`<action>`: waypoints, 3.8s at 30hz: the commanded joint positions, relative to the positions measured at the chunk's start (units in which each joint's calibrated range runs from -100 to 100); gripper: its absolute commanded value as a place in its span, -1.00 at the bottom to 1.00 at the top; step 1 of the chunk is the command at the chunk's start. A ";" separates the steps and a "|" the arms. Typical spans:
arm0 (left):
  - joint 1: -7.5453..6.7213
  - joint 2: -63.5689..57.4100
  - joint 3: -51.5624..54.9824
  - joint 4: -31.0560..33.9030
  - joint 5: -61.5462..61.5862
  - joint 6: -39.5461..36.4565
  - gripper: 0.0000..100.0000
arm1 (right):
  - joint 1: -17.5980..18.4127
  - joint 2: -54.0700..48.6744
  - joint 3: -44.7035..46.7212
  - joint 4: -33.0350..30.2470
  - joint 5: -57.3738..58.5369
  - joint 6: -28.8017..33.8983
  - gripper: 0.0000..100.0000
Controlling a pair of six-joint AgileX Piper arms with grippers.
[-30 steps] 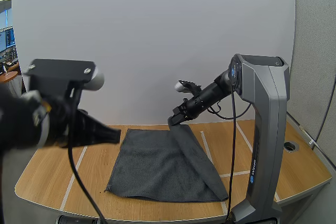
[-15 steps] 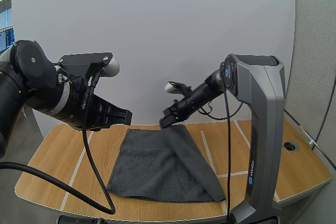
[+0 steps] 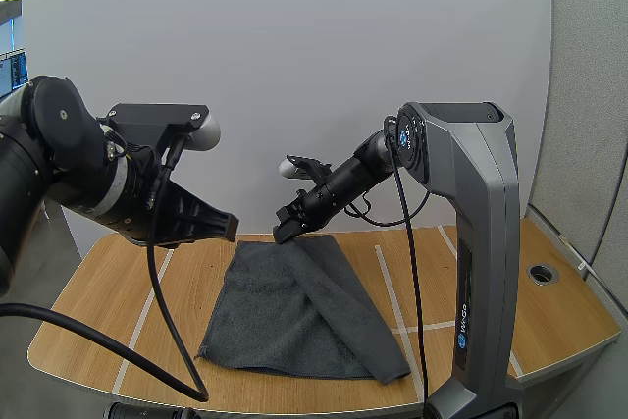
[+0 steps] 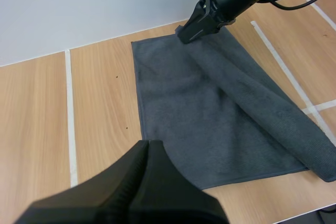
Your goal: Fold the towel
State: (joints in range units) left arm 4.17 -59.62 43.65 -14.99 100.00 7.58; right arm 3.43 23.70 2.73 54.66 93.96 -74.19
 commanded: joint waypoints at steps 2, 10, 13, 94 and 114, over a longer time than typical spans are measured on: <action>0.09 -0.24 -0.48 5.98 0.00 0.09 -1.00 | 0.72 -0.95 0.04 1.20 -7.96 -0.33 -1.00; 0.09 -0.24 -0.48 6.37 0.00 0.09 -1.00 | 3.09 -0.95 0.04 1.20 -13.57 -0.33 -1.00; 0.09 -0.24 -0.48 6.37 0.00 0.09 -1.00 | 4.10 -0.95 0.04 1.41 -16.19 -0.33 -1.00; 0.09 -0.24 -0.48 10.70 0.00 10.20 -1.00 | 1.04 -46.44 12.52 -21.24 6.04 11.62 -1.00; 0.09 14.96 -0.48 -13.73 0.00 32.18 -1.00 | 1.04 -93.74 35.03 -36.57 6.04 26.63 -1.00</action>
State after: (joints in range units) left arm 4.17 -51.41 43.54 -17.38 100.00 32.52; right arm 4.72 -61.72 34.01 21.86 100.00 -51.77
